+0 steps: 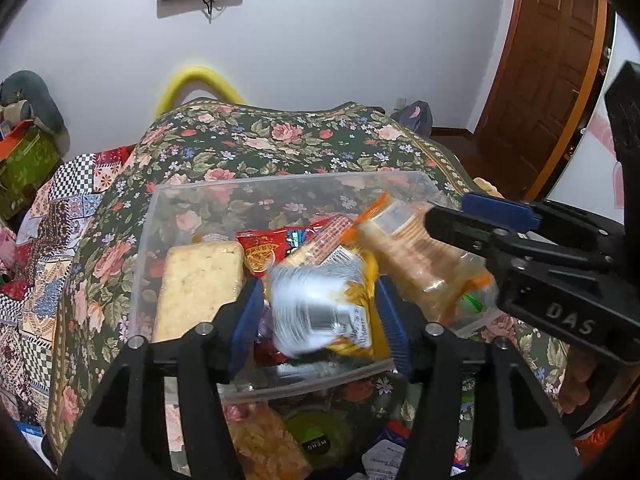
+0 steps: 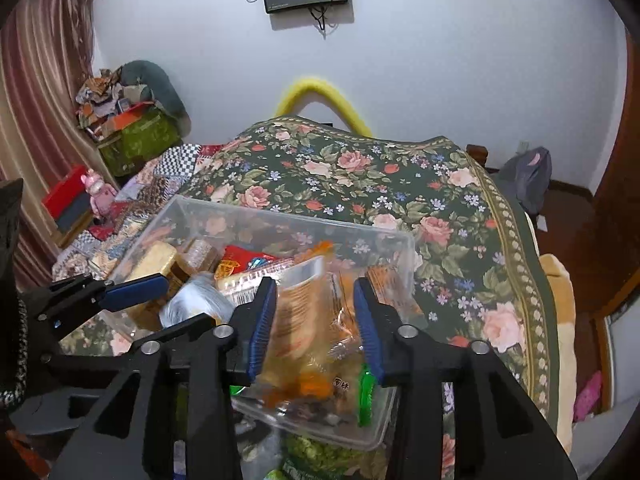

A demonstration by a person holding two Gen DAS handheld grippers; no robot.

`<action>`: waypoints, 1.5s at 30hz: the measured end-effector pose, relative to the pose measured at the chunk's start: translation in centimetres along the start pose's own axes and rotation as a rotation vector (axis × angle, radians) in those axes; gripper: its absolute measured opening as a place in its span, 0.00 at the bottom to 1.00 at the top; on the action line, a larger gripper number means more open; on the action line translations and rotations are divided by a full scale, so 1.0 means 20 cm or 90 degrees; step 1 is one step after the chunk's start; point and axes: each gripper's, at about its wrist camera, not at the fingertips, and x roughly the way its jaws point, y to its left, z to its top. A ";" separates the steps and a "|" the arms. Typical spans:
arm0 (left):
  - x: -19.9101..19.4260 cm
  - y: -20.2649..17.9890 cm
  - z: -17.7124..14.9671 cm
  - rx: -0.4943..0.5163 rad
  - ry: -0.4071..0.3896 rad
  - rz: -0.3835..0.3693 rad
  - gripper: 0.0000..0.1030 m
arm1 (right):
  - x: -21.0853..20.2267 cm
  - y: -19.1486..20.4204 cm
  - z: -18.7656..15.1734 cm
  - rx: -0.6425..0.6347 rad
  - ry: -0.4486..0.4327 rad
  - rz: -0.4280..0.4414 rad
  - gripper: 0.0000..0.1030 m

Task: Organize snacks
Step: 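Carry both packets over the clear box and open both tools to drop them, then grasp the cashew cake pack with the left tool while the right tool grasps the green pea bag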

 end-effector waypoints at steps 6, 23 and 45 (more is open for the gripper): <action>-0.12 0.05 -0.01 -0.013 -0.025 0.005 0.60 | -0.10 0.00 -0.03 -0.017 -0.017 -0.003 0.41; -0.28 0.23 -0.35 -0.046 0.014 0.029 0.71 | -0.19 -0.06 -0.37 -0.004 0.031 0.004 0.57; -0.04 0.43 -0.56 -0.118 0.069 0.025 0.89 | 0.10 -0.01 -0.57 0.018 0.134 0.024 0.59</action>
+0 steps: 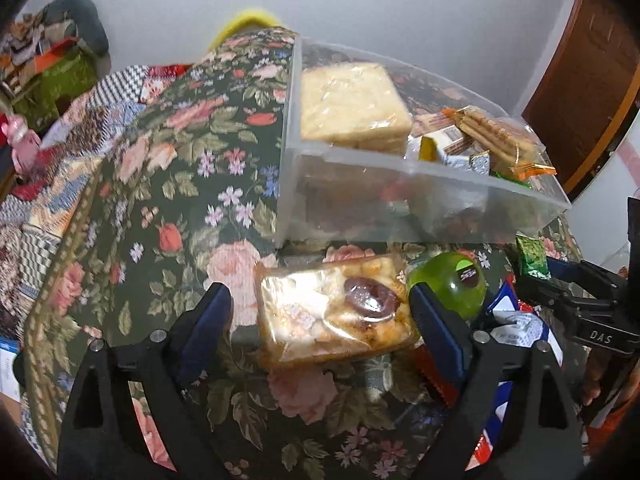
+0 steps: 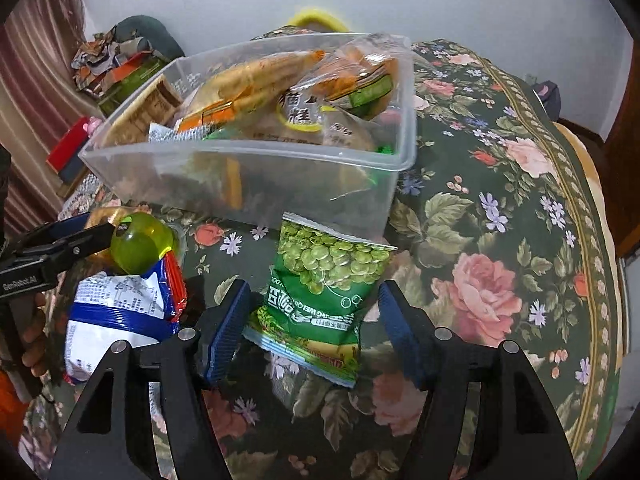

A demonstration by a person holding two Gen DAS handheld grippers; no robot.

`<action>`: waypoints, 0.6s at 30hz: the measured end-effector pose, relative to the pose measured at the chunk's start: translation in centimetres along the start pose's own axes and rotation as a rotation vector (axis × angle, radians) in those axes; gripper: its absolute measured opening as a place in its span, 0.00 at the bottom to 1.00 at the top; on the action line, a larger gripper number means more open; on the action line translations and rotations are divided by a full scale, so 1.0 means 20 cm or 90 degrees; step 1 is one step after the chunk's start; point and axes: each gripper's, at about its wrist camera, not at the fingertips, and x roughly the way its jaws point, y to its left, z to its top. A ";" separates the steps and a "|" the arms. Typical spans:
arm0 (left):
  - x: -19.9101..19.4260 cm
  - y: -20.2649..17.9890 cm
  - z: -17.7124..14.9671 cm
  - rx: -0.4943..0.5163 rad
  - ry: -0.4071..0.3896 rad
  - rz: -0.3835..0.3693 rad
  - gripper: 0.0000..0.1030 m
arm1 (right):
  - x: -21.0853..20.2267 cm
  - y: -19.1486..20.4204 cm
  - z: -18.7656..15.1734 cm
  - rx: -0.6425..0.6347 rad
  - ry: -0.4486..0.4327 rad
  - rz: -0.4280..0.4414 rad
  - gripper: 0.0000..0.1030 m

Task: Organize snacks
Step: 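Grasp the cashew cake pack with the left tool while the right tool grasps the green pea bag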

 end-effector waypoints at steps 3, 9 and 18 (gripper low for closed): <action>0.03 0.00 0.00 0.000 0.005 -0.001 0.92 | 0.00 0.00 0.01 0.002 0.000 0.000 0.48; 0.03 -0.04 -0.01 0.018 -0.005 -0.018 0.74 | -0.01 -0.01 0.00 0.010 -0.003 0.007 0.36; -0.12 -0.07 -0.02 0.036 -0.033 0.001 0.73 | -0.15 0.00 0.00 0.001 -0.040 0.006 0.30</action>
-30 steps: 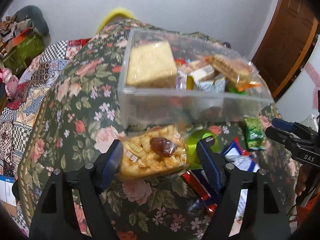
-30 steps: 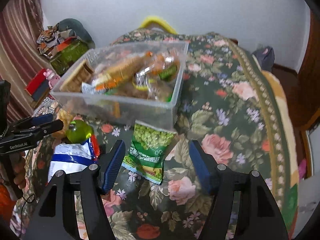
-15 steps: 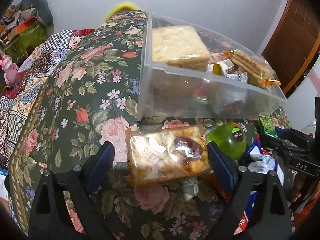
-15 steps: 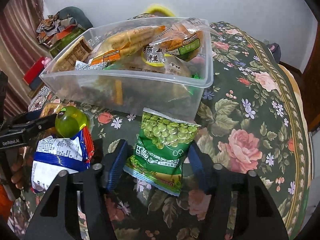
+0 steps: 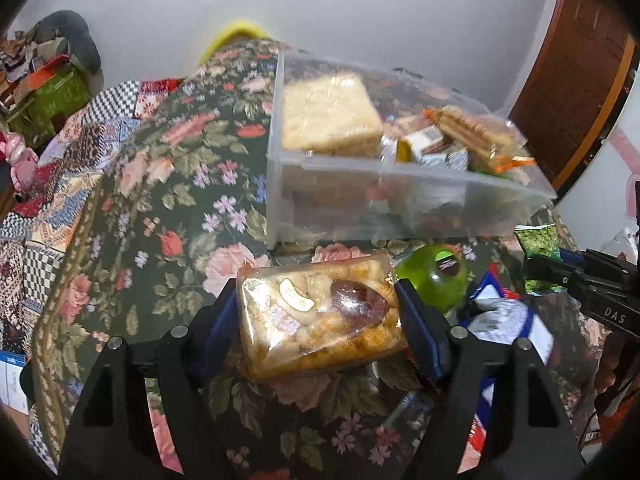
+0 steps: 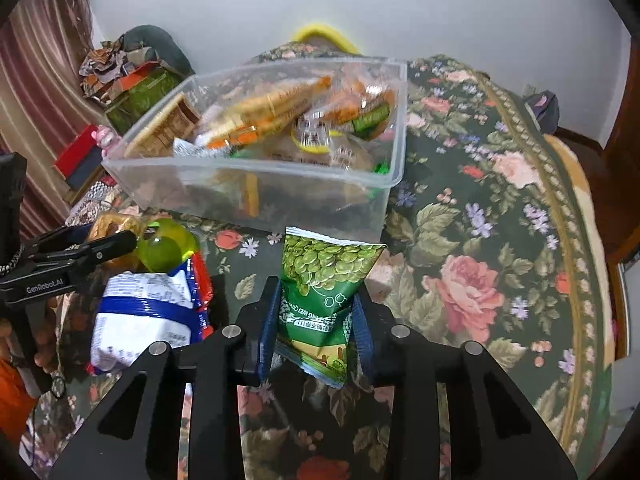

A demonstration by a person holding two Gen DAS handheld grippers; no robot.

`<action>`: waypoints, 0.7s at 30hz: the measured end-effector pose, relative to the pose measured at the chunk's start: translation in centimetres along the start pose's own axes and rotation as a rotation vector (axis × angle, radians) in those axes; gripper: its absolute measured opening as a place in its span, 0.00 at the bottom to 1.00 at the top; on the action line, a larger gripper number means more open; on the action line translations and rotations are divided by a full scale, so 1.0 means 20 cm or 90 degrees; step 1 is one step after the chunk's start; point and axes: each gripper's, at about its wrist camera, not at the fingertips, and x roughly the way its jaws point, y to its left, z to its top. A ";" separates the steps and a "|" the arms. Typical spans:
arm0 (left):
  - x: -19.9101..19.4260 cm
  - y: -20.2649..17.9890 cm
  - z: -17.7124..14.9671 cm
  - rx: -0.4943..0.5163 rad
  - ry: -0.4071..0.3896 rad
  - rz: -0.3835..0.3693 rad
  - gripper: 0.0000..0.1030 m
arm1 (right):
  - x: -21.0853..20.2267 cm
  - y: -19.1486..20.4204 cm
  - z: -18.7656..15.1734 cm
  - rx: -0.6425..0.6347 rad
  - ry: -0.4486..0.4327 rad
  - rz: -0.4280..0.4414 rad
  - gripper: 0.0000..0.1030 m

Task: Organize snacks
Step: 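Grasp the cashew cake pack with the left tool while the right tool grasps the green pea bag, then carry both snacks over the clear box and release them inside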

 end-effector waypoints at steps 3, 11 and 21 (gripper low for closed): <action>-0.09 -0.01 0.02 -0.002 -0.021 -0.002 0.73 | -0.05 -0.01 0.01 0.000 -0.017 0.004 0.30; -0.23 -0.03 0.16 0.003 -0.068 -0.006 0.73 | -0.20 0.02 0.12 -0.009 -0.078 0.010 0.30; -0.23 -0.12 0.37 0.019 -0.097 -0.016 0.73 | -0.23 0.09 0.32 -0.038 -0.129 0.003 0.30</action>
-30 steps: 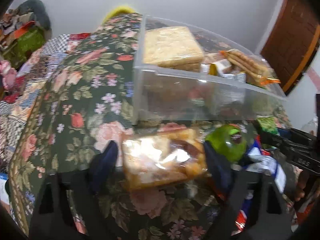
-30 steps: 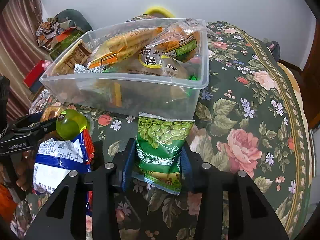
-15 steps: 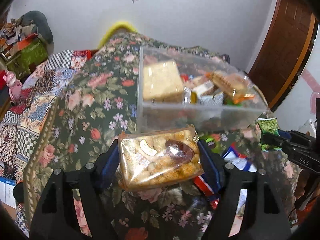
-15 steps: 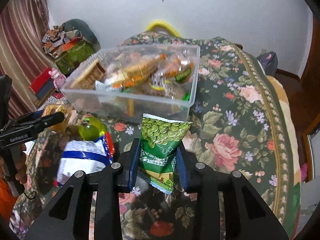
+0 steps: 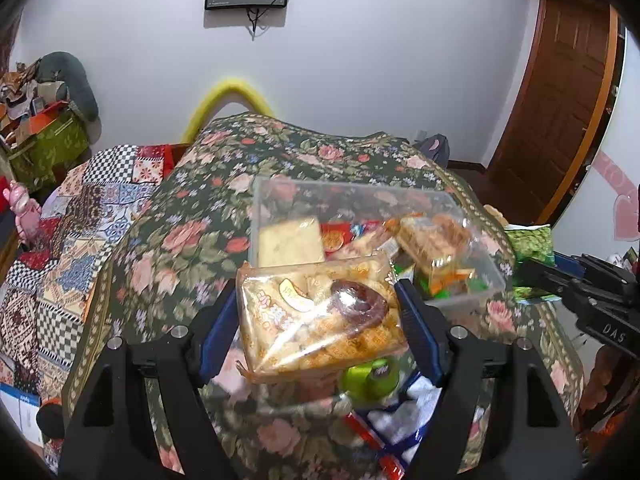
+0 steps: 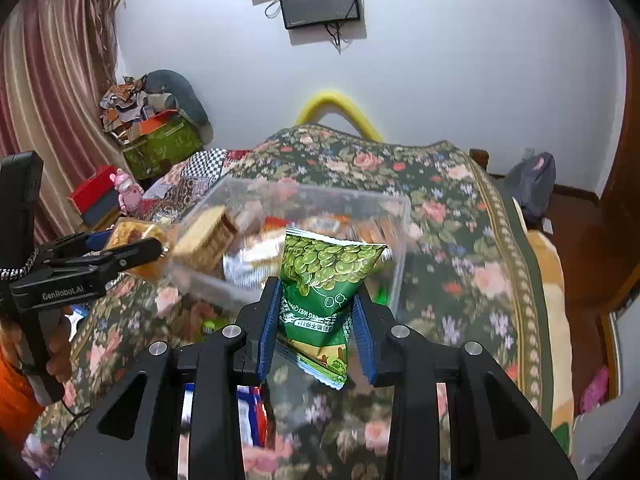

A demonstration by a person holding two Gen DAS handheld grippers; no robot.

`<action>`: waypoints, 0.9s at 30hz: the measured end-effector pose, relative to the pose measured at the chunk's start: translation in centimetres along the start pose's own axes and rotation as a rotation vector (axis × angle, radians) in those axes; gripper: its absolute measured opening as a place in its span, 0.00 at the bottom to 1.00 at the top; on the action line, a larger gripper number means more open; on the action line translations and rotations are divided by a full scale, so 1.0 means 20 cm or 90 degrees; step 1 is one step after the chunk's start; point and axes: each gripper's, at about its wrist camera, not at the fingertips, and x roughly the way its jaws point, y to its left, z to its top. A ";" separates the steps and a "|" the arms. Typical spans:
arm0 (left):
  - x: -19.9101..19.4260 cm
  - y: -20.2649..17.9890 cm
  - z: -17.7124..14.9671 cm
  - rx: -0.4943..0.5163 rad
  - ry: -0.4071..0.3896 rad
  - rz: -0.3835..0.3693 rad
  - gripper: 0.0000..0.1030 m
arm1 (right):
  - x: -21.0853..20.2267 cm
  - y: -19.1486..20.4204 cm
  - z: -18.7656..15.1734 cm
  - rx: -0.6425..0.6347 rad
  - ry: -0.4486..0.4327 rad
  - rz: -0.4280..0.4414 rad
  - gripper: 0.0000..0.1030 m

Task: Organize snacks
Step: 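Carry both snacks over the clear box and release them inside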

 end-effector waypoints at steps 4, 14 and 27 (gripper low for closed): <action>0.08 -0.02 0.06 0.001 0.000 0.007 0.73 | 0.08 0.01 0.09 0.015 -0.005 0.015 0.30; 0.27 -0.01 0.19 0.008 0.006 0.030 0.73 | 0.31 0.09 0.22 0.007 0.012 0.022 0.30; 0.45 0.05 0.30 -0.003 0.025 0.033 0.73 | 0.49 0.11 0.24 -0.005 0.051 0.026 0.33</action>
